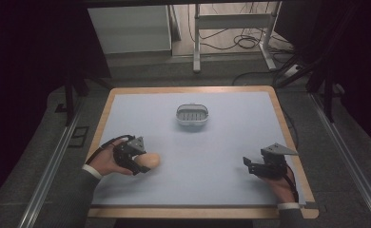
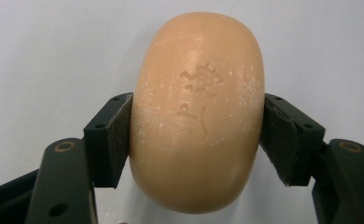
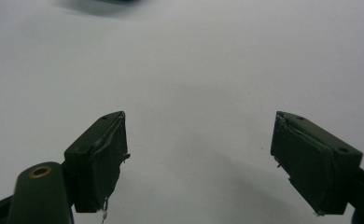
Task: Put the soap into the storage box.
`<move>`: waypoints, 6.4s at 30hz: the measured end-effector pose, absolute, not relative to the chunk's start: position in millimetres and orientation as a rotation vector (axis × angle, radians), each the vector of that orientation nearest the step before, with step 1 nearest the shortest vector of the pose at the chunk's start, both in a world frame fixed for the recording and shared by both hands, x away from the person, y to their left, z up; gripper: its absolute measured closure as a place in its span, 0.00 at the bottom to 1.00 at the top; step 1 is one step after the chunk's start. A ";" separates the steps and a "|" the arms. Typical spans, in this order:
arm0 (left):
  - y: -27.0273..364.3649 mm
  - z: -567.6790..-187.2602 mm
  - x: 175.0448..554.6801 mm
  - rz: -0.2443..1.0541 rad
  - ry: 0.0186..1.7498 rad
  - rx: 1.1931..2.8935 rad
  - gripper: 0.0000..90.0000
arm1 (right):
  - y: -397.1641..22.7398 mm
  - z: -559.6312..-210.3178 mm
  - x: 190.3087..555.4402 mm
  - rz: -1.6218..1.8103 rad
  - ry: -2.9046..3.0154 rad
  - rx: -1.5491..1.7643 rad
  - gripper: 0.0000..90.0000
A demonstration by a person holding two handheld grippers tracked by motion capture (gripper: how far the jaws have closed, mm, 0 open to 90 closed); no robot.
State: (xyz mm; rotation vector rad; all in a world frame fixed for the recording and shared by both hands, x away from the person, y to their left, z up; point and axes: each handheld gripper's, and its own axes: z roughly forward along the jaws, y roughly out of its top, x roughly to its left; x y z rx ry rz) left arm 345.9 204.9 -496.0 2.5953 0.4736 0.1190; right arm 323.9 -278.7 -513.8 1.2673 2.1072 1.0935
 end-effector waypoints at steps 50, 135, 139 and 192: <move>172.9 -451.2 428.1 0.157 0.489 2.504 0.35 | -283.3 -519.8 328.5 1.069 2.093 1.297 0.21; 77.4 -445.1 529.1 0.153 0.420 2.489 0.35 | -290.2 -517.2 332.3 1.081 2.047 1.314 0.21; 80.4 -444.2 525.3 0.151 0.429 2.474 0.34 | -290.5 -517.0 332.1 1.081 2.044 1.311 0.21; 185.9 -473.2 364.0 0.188 0.626 2.269 0.30 | -291.8 -514.2 328.1 1.085 2.040 1.311 0.21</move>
